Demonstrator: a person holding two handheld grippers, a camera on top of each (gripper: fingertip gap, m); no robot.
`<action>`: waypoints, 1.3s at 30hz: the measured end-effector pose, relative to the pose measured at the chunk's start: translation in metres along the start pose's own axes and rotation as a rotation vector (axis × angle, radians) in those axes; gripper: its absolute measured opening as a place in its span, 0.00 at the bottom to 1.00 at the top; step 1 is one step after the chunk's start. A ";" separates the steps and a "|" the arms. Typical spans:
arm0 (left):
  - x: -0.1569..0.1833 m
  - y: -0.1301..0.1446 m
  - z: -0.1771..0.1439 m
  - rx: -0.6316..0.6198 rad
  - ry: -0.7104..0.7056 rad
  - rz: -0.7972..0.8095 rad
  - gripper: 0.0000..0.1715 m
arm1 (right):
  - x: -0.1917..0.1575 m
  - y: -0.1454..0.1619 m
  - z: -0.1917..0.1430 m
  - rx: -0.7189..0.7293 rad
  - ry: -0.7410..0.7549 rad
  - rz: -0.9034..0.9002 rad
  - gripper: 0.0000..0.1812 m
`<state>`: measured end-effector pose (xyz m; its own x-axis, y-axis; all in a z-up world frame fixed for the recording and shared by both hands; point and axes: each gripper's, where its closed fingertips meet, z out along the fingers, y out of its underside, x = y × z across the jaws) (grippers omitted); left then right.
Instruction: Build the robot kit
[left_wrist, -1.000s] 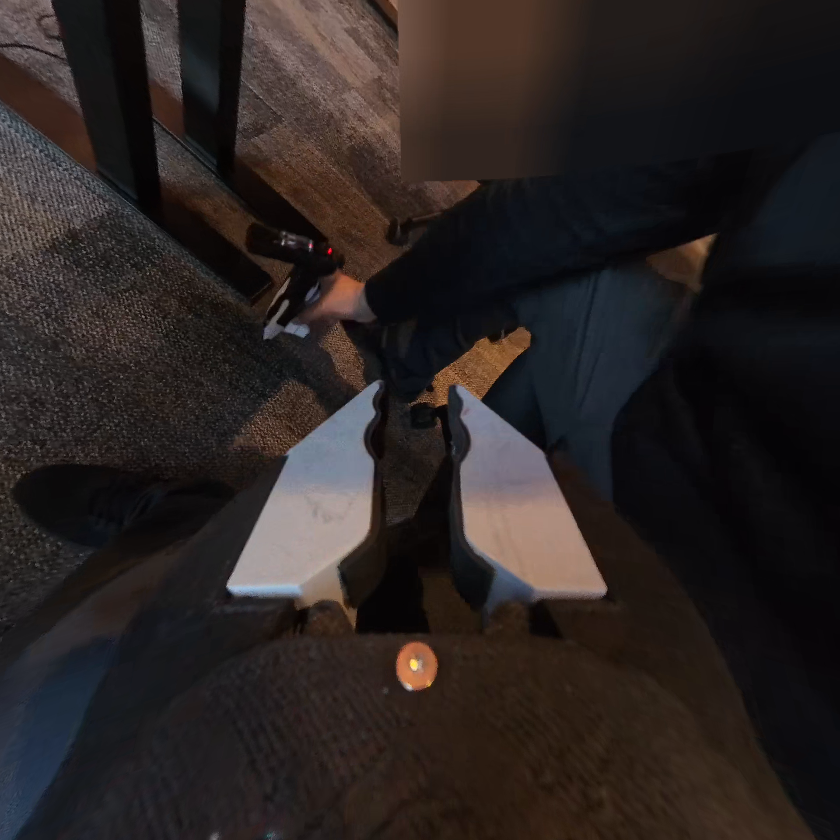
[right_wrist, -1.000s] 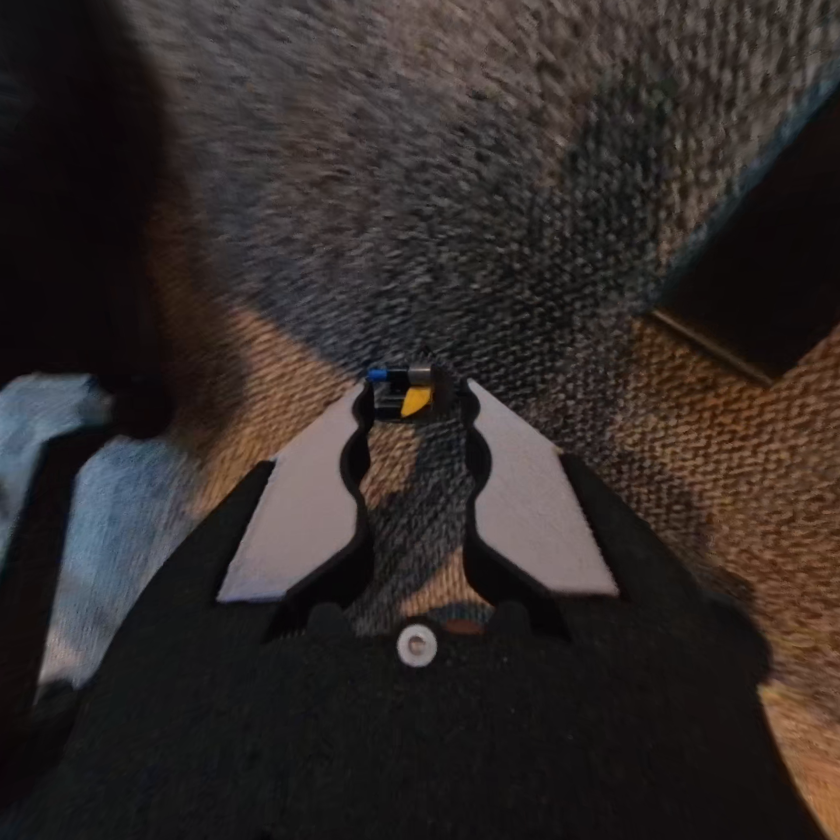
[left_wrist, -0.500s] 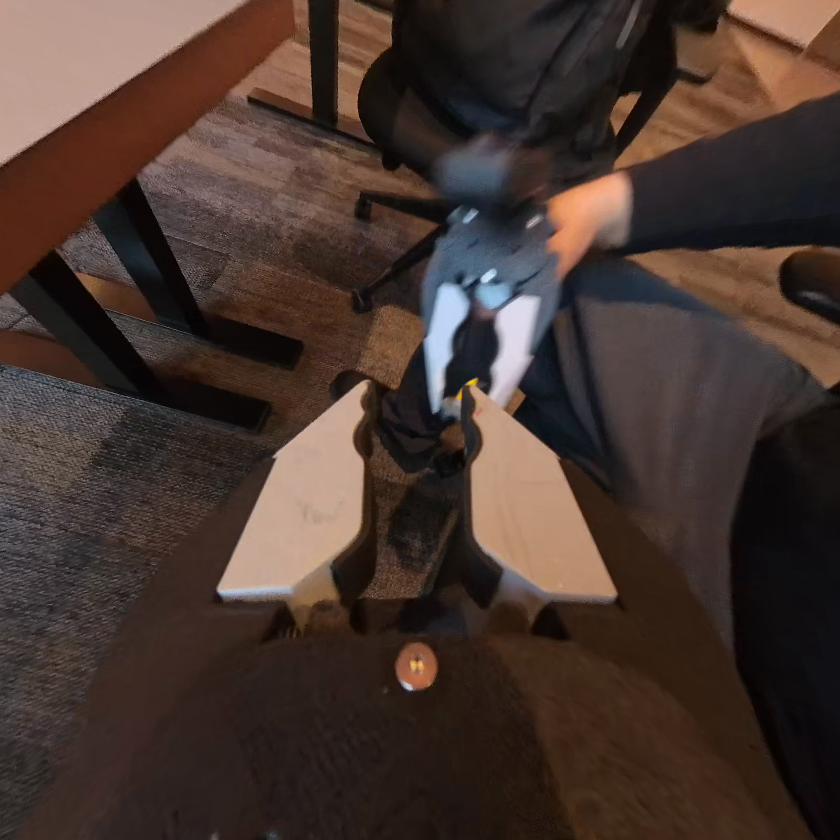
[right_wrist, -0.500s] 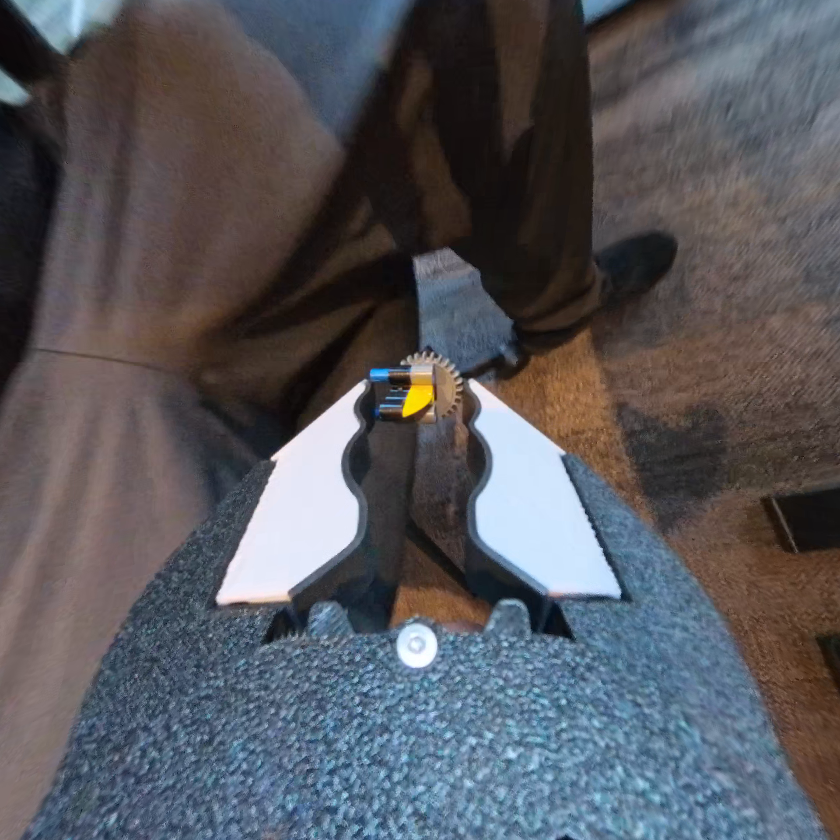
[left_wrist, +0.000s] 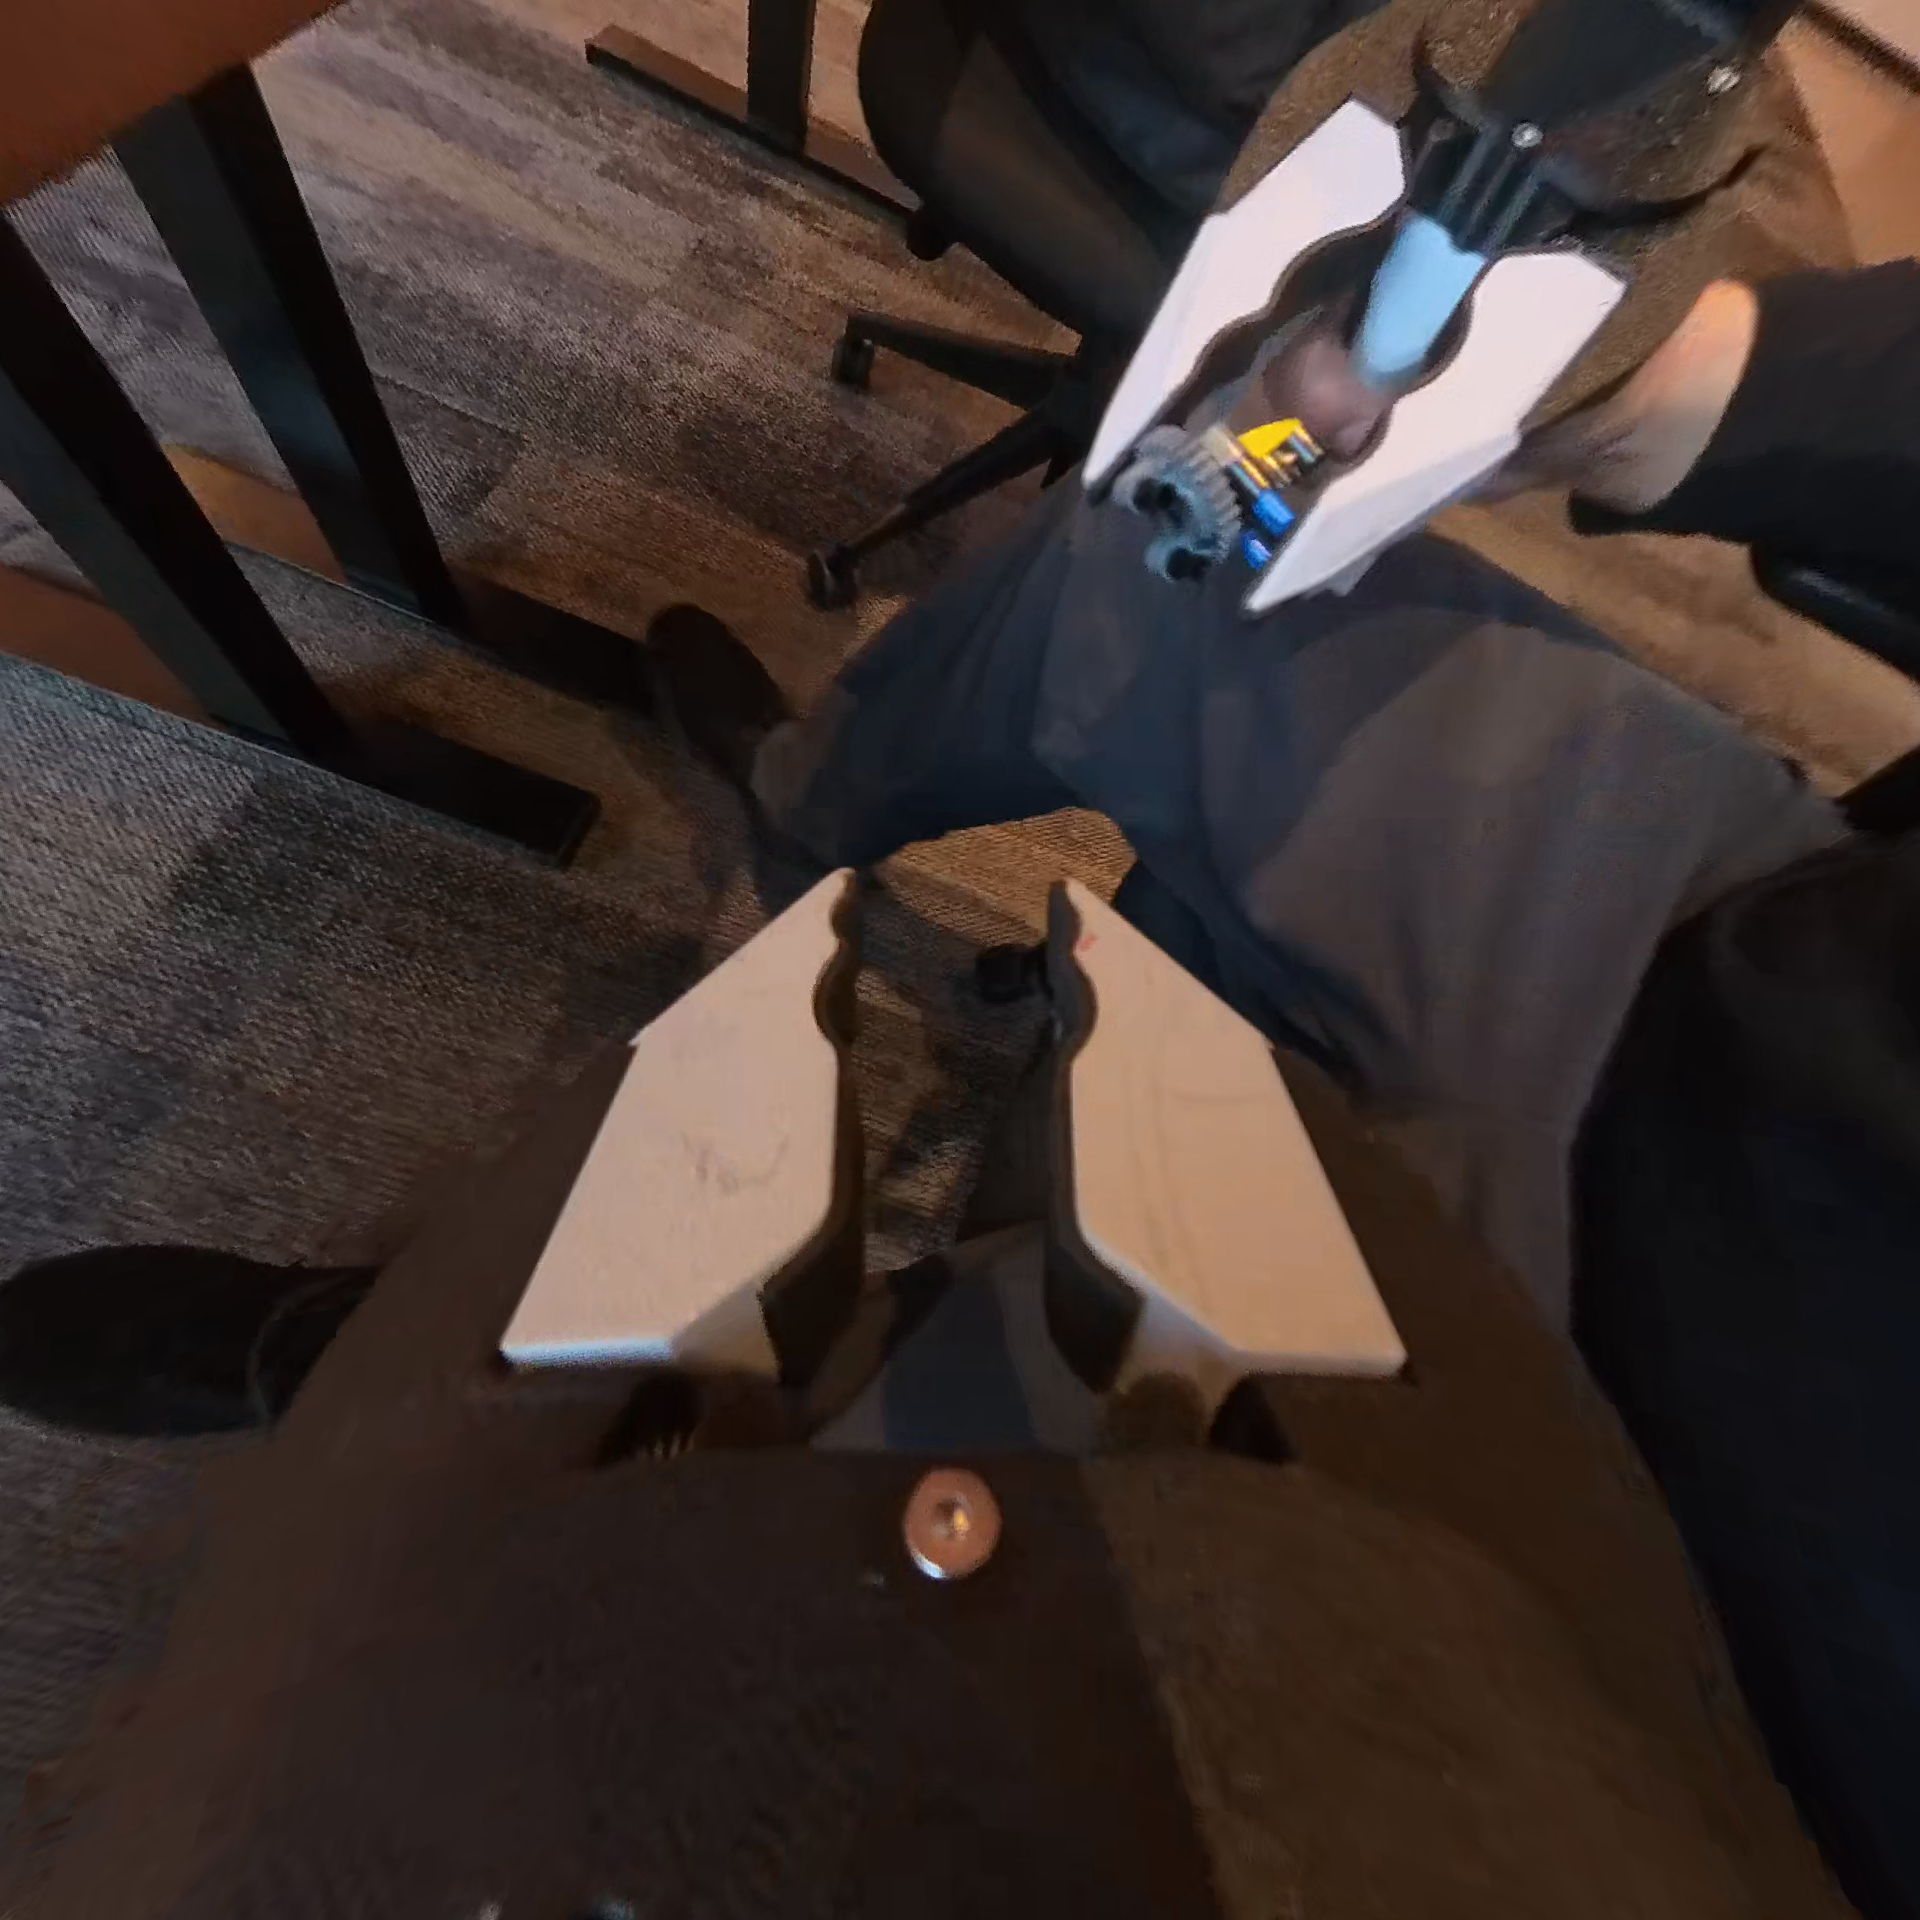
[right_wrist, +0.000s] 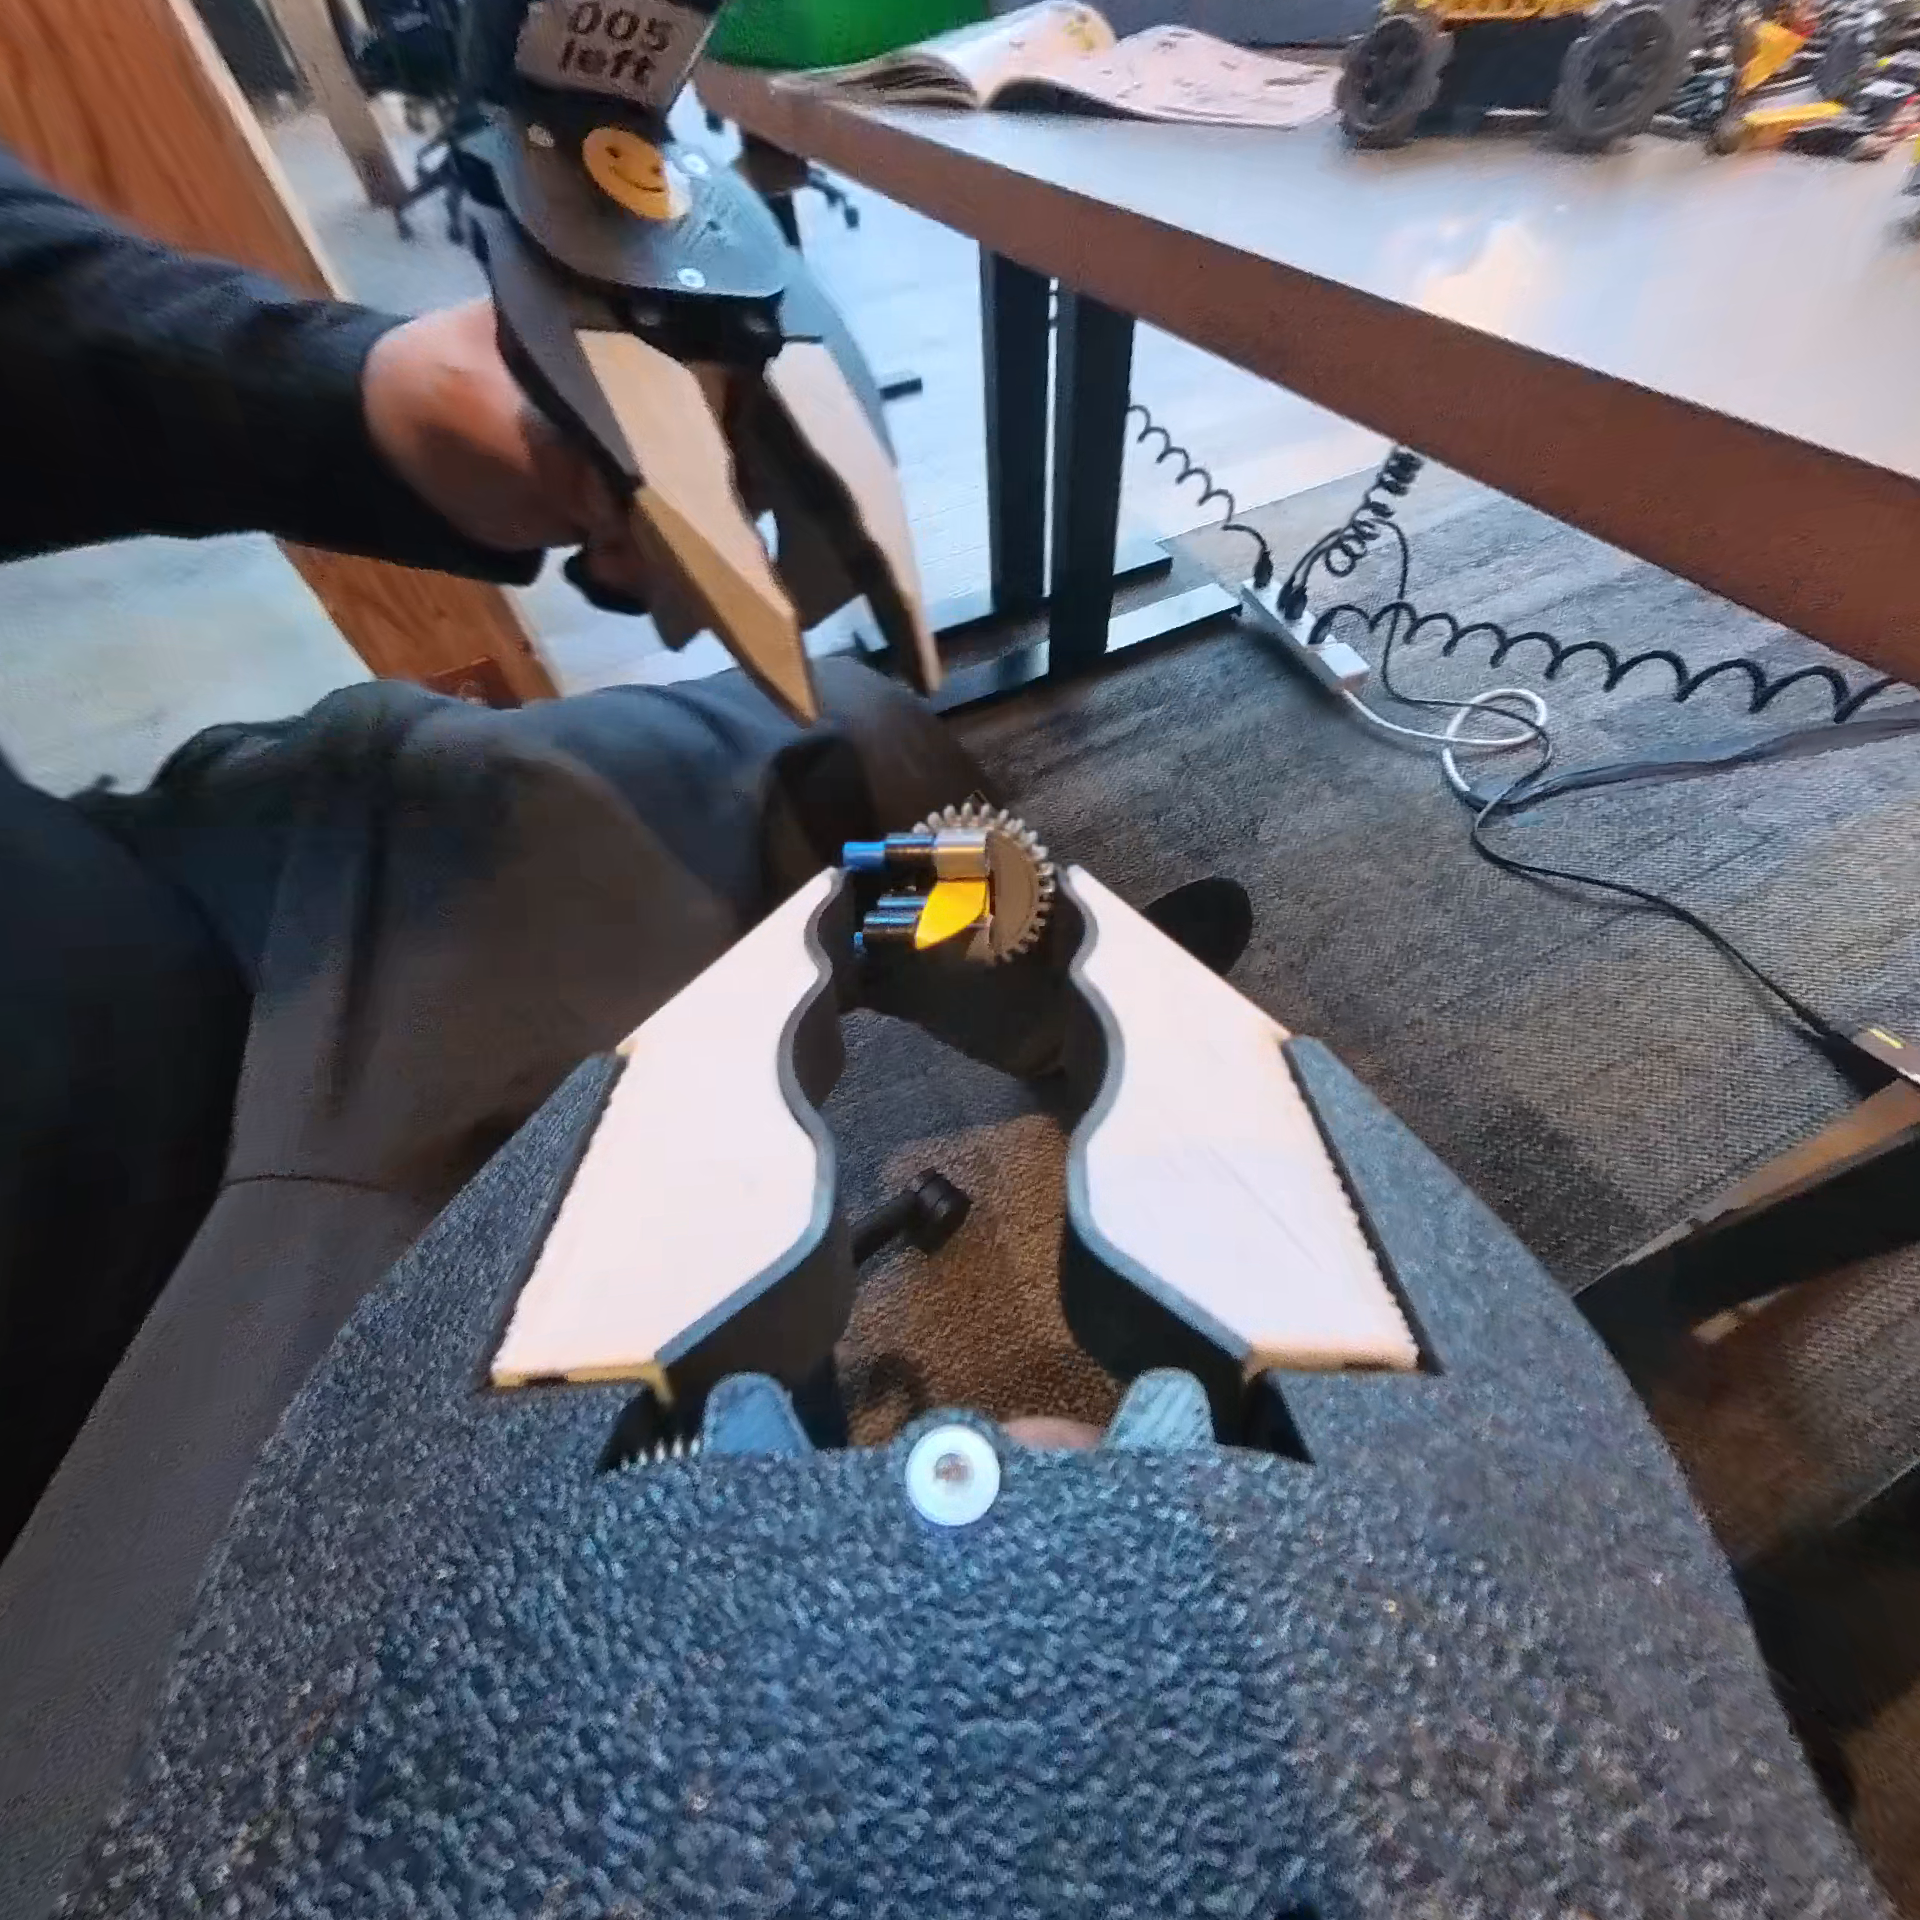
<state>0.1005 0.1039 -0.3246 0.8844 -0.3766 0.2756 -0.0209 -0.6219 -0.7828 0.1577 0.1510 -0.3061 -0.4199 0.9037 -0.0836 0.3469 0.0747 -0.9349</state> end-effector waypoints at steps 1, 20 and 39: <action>-0.002 0.002 -0.001 0.001 0.014 -0.041 0.20 | 0.007 0.001 0.003 0.006 0.010 -0.002 0.21; -0.131 -0.132 -0.023 0.189 -0.227 0.143 0.14 | 0.207 -0.159 0.048 0.034 0.397 -0.636 0.21; -0.161 -0.147 -0.012 0.287 -0.289 0.062 0.20 | 0.268 -0.139 0.103 -0.072 0.502 -1.085 0.21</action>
<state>-0.0442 0.2477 -0.2471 0.9809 -0.1738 0.0874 0.0167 -0.3722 -0.9280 -0.0893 0.3392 -0.2340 -0.1537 0.4169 0.8959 0.0667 0.9089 -0.4115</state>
